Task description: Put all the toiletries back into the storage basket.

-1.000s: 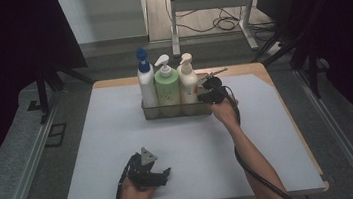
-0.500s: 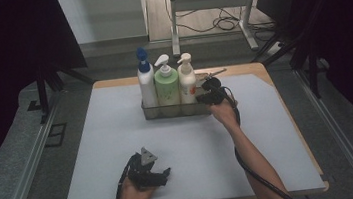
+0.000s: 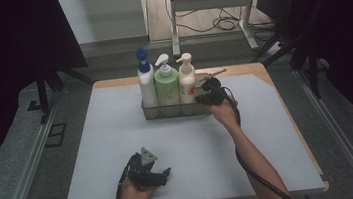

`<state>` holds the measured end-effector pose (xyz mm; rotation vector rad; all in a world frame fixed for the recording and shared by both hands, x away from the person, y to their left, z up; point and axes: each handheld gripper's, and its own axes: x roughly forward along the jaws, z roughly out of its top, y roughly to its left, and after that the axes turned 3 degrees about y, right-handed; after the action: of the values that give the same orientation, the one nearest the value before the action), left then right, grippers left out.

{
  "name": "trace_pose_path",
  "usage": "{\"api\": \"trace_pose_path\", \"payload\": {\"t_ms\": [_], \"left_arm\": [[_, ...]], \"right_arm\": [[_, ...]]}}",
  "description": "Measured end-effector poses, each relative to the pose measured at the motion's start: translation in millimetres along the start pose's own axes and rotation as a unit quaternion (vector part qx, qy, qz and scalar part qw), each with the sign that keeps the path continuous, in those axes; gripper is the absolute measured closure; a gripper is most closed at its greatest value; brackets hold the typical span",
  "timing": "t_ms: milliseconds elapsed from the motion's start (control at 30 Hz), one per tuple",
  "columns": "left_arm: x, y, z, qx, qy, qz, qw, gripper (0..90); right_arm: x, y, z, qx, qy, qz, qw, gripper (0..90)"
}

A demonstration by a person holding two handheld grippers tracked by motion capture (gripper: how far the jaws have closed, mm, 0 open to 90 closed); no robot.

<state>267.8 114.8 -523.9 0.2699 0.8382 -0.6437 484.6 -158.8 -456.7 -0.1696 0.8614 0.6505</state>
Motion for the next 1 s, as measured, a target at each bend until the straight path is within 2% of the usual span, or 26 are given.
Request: {"api": "trace_pose_path", "payload": {"t_ms": [233, 433, 700, 833, 1000], "left_arm": [[0.0, 0.0, 0.0, 0.0, 0.0, 0.0, 1.0, 12.2], [0.0, -0.1, 0.0, 0.0, 0.0, 0.0, 1.0, 12.2], [0.1, -0.3, -0.1, -0.001, -0.001, 0.0, 1.0, 12.3], [0.2, -0.1, -0.2, 0.0, -0.002, 0.0, 1.0, 12.3], [0.0, -0.1, -0.1, 0.0, -0.001, 0.0, 1.0, 12.3]], "right_arm": [[-0.4, -0.7, -0.8, 0.001, -0.004, 0.002, 1.0, 88.5], [-3.3, -3.4, -2.0, 0.004, -0.009, 0.007, 0.9999, 83.3], [-13.2, -3.5, -2.4, -0.011, -0.019, 0.003, 0.9998, 79.3], [-18.7, -4.3, -3.9, -0.016, -0.024, -0.002, 0.9996, 74.8], [-26.5, -5.8, -6.3, -0.019, -0.031, -0.01, 0.9993, 63.5]]}}
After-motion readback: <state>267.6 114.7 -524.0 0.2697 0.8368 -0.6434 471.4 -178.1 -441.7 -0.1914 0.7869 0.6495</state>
